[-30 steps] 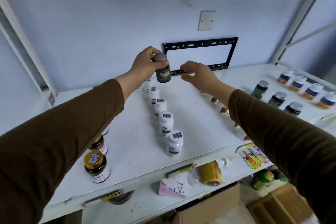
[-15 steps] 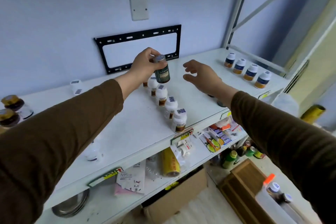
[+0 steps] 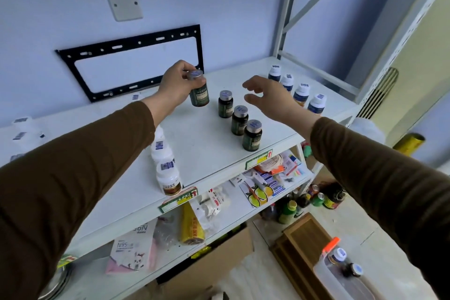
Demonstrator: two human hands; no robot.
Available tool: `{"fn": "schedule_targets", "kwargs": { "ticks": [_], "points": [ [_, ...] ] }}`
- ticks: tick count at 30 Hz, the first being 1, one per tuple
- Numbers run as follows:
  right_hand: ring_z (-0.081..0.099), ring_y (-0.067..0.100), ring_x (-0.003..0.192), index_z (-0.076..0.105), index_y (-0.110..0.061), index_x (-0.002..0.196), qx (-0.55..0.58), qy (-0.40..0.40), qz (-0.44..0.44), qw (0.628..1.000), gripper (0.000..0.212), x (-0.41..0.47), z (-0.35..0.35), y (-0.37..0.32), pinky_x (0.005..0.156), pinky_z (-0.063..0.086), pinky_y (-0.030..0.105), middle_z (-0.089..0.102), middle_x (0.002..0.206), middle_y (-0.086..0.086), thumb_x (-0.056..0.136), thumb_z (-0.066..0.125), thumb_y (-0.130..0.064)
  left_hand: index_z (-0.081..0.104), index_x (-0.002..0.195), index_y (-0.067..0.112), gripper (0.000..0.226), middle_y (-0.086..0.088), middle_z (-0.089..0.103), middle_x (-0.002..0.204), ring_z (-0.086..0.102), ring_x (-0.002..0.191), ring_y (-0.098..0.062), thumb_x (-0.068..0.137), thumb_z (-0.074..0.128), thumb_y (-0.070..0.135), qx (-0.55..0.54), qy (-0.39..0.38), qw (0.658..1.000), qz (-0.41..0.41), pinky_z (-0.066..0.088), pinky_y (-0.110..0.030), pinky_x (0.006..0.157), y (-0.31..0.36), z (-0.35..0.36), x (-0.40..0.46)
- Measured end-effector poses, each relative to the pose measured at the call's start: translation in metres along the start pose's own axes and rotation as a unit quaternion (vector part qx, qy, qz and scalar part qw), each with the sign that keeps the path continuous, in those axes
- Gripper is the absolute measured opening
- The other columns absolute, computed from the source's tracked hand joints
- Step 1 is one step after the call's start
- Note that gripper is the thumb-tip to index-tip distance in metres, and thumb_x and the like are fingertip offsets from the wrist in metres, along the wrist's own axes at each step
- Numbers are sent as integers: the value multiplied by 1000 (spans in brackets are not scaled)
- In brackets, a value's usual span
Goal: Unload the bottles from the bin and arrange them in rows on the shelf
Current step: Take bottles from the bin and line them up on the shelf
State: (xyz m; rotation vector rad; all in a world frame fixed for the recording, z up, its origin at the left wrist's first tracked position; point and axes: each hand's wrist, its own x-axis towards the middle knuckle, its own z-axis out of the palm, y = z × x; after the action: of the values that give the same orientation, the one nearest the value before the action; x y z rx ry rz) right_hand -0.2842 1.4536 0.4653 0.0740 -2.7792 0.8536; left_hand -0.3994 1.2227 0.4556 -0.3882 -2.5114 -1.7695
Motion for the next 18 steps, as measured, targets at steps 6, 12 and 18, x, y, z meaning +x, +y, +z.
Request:
{"fn": "schedule_targets", "kwargs": {
  "ticks": [6, 12, 18],
  "points": [
    [57, 18, 113, 59, -17, 128, -11, -19, 8, 1000, 33, 30, 5, 25, 97, 47, 37, 63, 125, 0, 96, 60, -24, 56, 104, 15, 33, -7, 64, 112, 61, 101, -20, 81, 80, 18, 1, 8, 1000, -16, 54, -38, 88, -27, 20, 52],
    [57, 16, 113, 59, -19, 127, -22, -29, 16, 999, 33, 57, 12, 47, 97, 48, 37, 63, 125, -2, 96, 60, -27, 56, 105, 17, 37, -1, 62, 105, 60, 98, -18, 78, 81, 18, 39, -15, 998, -36, 49, -31, 78, -54, 48, 92],
    [58, 18, 111, 60, -18, 127, -27, -41, 13, 999, 33, 76, 20, 66, 96, 48, 39, 64, 124, 0, 95, 61, -26, 58, 106, 17, 40, -1, 61, 100, 58, 84, -13, 76, 83, 25, 75, -20, 995, -58, 47, -27, 69, -73, 65, 115]
  ]
}}
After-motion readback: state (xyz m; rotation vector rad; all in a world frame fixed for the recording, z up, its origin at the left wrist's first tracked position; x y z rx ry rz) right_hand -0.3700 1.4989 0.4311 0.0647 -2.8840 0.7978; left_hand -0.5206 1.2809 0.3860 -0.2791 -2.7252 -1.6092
